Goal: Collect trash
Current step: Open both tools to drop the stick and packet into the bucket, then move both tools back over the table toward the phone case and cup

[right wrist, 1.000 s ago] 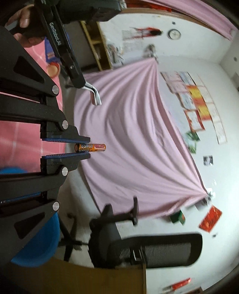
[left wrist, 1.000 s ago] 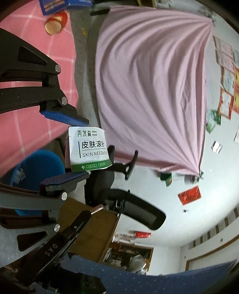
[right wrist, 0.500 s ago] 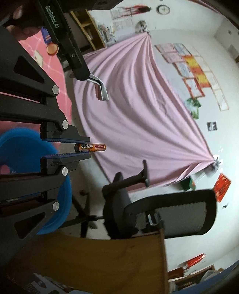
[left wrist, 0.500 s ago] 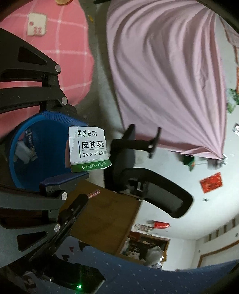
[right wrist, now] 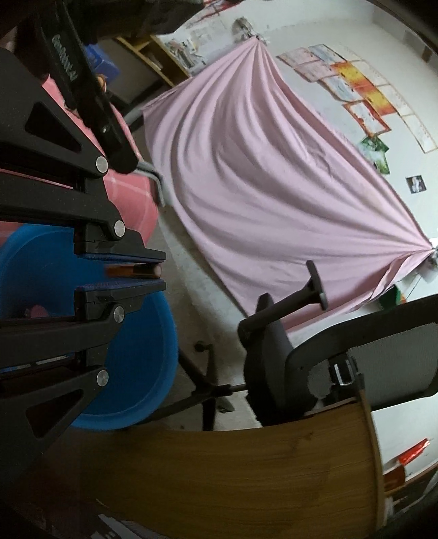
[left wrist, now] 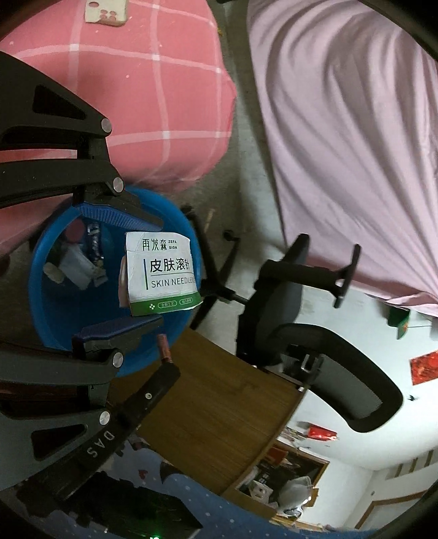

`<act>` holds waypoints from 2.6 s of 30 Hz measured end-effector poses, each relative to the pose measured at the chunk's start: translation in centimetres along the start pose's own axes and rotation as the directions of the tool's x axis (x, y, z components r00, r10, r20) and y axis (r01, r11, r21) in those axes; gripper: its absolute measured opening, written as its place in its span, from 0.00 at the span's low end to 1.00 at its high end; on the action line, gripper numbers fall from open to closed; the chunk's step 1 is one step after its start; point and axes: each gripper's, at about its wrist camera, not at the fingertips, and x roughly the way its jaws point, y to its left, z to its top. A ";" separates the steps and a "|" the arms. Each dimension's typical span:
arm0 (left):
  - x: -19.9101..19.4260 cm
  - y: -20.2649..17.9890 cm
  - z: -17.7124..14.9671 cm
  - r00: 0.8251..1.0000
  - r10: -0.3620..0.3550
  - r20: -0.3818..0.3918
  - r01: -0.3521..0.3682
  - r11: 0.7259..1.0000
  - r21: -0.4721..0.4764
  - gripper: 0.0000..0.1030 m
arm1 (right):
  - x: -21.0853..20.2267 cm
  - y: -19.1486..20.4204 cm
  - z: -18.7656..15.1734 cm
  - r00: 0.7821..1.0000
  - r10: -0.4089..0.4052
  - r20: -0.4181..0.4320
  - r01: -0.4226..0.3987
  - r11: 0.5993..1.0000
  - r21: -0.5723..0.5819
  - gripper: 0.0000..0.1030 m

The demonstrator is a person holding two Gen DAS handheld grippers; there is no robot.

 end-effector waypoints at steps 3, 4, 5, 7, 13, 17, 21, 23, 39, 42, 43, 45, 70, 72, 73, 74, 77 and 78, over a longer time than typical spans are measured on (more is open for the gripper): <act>0.8 0.3 -0.2 0.999 -0.005 -0.041 0.004 1.000 -0.017 0.42 | 0.6 -0.4 -0.2 0.999 0.006 -0.037 -0.005 1.000 0.015 0.09; 0.9 0.5 -0.3 0.999 -0.005 -0.047 0.003 1.000 -0.027 0.42 | 0.7 -0.5 -0.3 0.999 0.006 -0.047 -0.005 1.000 0.019 0.09; 1.0 0.6 -0.3 0.999 -0.003 -0.051 0.002 0.999 -0.033 0.42 | 0.9 -0.6 -0.3 0.998 0.006 -0.055 -0.005 1.000 0.020 0.09; 1.2 0.9 -0.3 0.998 -0.004 -0.067 0.001 0.999 -0.044 0.42 | 1.1 -0.6 -0.4 0.998 0.004 -0.068 -0.003 1.000 0.018 0.09; 1.3 1.6 -0.2 0.996 0.002 -0.088 -0.008 0.998 -0.062 0.46 | 1.5 -0.9 -0.6 0.995 -0.003 -0.096 0.005 1.000 0.029 0.09; 0.8 1.9 0.0 0.997 0.007 -0.079 -0.012 0.998 -0.068 0.51 | 1.5 -1.1 -0.5 0.995 -0.003 -0.098 0.007 0.999 0.034 0.09; -0.2 2.3 0.0 0.998 0.023 -0.055 -0.026 0.997 -0.067 0.57 | 1.3 -1.3 -0.3 0.996 -0.009 -0.089 0.013 0.999 0.039 0.20; -1.1 2.6 0.1 0.999 0.029 -0.022 -0.030 0.998 -0.058 0.61 | 1.2 -1.4 -0.2 0.997 -0.010 -0.078 0.014 0.999 0.044 0.33; -9.4 6.6 -0.5 0.936 0.191 0.296 -0.182 0.982 -0.058 0.98 | 0.0 0.4 0.7 1.000 -0.019 0.017 0.018 1.000 0.004 0.84; -10.1 7.3 -0.9 0.926 0.207 0.315 -0.199 0.978 -0.056 0.98 | -0.2 1.0 0.9 0.999 -0.012 0.047 0.013 1.000 -0.012 1.00; -10.5 7.5 -1.1 0.922 0.214 0.321 -0.208 0.977 -0.053 0.98 | -0.4 1.3 0.9 0.998 -0.007 0.062 0.008 1.000 -0.018 1.00; -11.1 8.0 -1.4 0.914 0.231 0.334 -0.227 0.973 -0.050 0.98 | -0.6 1.9 1.0 0.996 0.001 0.084 0.001 1.000 -0.030 1.00; -19.9 16.5 -6.7 0.763 0.439 0.475 -0.436 0.891 -0.123 0.98 | -0.3 13.2 -0.9 0.974 0.135 0.180 -0.090 0.967 -0.240 1.00; -20.6 17.4 -7.1 0.755 0.454 0.474 -0.449 0.884 -0.132 0.98 | -0.2 14.7 -1.3 0.972 0.150 0.178 -0.100 0.959 -0.264 1.00; -21.0 18.0 -7.4 0.748 0.467 0.472 -0.459 0.877 -0.141 0.98 | -0.2 15.2 -1.5 0.971 0.157 0.178 -0.105 0.957 -0.271 1.00; -21.3 18.5 -7.6 0.744 0.476 0.470 -0.465 0.873 -0.149 0.98 | 0.1 15.9 -1.8 0.971 0.169 0.172 -0.116 0.952 -0.283 1.00; -21.9 20.0 -8.1 0.731 0.510 0.453 -0.486 0.855 -0.179 0.98 | 0.6 17.6 -2.5 0.971 0.188 0.151 -0.134 0.942 -0.309 1.00; -22.1 20.5 -8.3 0.731 0.519 0.443 -0.493 0.851 -0.184 0.98 | 0.9 18.2 -2.8 0.971 0.195 0.140 -0.142 0.937 -0.319 1.00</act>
